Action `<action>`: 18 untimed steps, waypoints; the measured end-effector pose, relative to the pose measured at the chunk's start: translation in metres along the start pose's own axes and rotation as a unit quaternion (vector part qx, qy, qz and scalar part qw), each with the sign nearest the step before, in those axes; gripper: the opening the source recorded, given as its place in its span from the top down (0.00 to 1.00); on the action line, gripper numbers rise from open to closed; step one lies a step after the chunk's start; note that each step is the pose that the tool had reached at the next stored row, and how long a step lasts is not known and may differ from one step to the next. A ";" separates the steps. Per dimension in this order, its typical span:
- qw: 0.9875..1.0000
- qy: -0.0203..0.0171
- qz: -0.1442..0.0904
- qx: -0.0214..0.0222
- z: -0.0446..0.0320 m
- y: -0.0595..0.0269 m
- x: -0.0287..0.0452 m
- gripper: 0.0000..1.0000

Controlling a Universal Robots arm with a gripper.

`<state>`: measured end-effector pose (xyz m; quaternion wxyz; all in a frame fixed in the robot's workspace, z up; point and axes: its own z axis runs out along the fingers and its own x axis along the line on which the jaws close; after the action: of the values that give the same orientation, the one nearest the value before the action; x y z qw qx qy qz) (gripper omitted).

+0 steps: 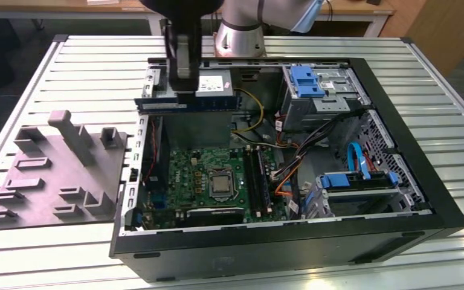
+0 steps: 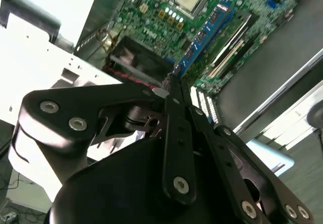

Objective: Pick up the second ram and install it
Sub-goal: 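Pick up the second ram and move it above second insertion slot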

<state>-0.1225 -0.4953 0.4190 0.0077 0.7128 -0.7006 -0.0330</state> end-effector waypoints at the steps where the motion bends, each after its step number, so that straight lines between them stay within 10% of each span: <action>1: 1.000 0.000 0.000 0.000 0.0004 -0.0043 0.0001 0.89; 7: 1.000 0.000 0.000 -0.004 0.0071 -0.0253 0.0008 0.89; 18: 1.000 0.000 0.000 -0.004 0.0266 -0.0323 0.0015 0.89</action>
<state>-0.0918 -0.4953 0.3905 0.0105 0.7130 -0.7002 -0.0357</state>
